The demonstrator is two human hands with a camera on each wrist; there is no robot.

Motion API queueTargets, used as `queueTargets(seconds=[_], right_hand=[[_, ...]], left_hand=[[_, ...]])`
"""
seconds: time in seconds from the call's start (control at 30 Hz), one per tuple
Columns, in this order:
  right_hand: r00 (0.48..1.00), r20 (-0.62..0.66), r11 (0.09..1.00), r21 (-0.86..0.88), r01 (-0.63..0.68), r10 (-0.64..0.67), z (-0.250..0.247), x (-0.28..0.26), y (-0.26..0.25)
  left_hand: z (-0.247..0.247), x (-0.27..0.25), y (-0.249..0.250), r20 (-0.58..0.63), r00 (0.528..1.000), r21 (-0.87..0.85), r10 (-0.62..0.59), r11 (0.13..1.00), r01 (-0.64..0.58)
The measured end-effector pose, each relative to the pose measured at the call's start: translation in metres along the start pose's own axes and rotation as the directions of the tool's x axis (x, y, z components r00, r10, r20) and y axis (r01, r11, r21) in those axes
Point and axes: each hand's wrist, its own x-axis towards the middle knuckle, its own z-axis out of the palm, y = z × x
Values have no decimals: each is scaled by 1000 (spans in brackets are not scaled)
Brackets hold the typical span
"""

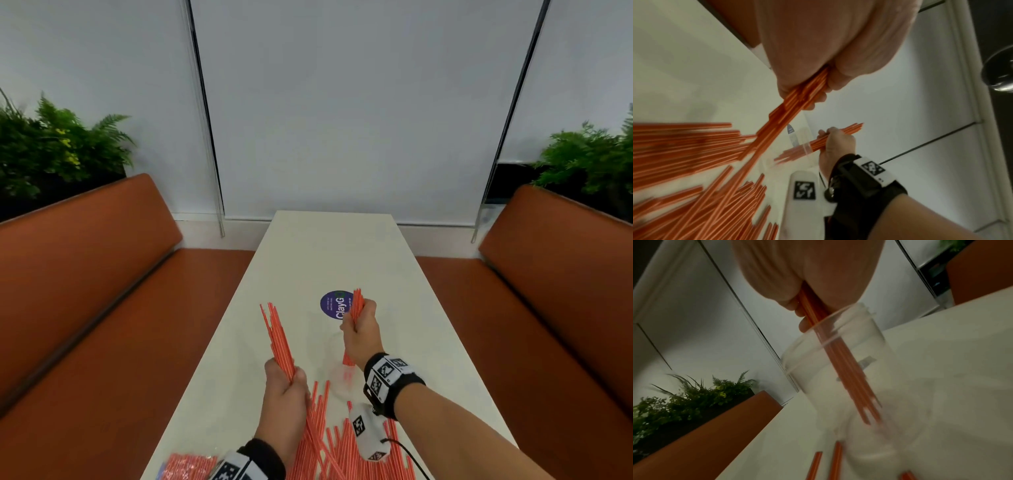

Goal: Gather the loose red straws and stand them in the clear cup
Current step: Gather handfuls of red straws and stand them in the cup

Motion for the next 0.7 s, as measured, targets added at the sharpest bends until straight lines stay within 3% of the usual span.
queueTargets(seconds=[0.2, 0.37, 0.5, 0.7], right_hand=[[1000, 0, 1000, 15, 9, -9, -13, -4, 4], [998, 8, 996, 68, -62, 61, -29, -7, 5], [978, 112, 964, 179, -195, 177, -40, -12, 1], [923, 307, 961, 72, -267, 233, -52, -13, 11]], left_hand=[[10, 18, 29, -25, 981, 6, 192, 981, -192], [32, 43, 62, -55, 930, 1, 362, 932, -363], [56, 67, 82, -43, 883, 46, 467, 884, -466], [89, 92, 72, 111, 876, 145, 469, 864, -481]])
